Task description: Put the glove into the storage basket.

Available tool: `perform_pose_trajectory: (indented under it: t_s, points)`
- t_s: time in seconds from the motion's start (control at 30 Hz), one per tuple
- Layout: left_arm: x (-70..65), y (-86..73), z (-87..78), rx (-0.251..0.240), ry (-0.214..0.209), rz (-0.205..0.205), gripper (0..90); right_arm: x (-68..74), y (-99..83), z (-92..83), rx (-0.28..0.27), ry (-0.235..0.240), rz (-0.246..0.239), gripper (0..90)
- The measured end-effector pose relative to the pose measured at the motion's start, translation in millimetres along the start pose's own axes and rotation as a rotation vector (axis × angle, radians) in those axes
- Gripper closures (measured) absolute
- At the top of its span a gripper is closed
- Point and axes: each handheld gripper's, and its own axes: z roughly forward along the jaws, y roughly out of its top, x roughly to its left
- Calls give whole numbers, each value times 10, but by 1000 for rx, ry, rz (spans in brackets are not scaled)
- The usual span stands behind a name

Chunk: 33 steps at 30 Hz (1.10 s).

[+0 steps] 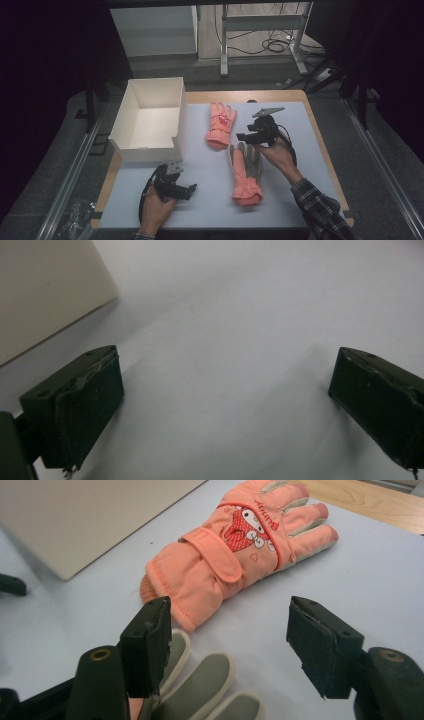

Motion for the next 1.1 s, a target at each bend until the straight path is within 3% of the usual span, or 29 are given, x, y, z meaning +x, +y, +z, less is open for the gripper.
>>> perform_pose_trajectory:
  t_s: [0.43,0.67,1.0,1.1]
  points:
    - [2,0,0,1,1,1,10,-32,321,386,23,-19,20,352]
    - [0,0,1,0,0,-1,10,-20,467,652,40,-63,-9,352]
    - [-2,-1,1,0,-1,-5,10,-39,570,958,44,-85,-1,351]
    - [-2,-1,0,0,-1,-4,10,-63,571,1076,67,-115,1,351]
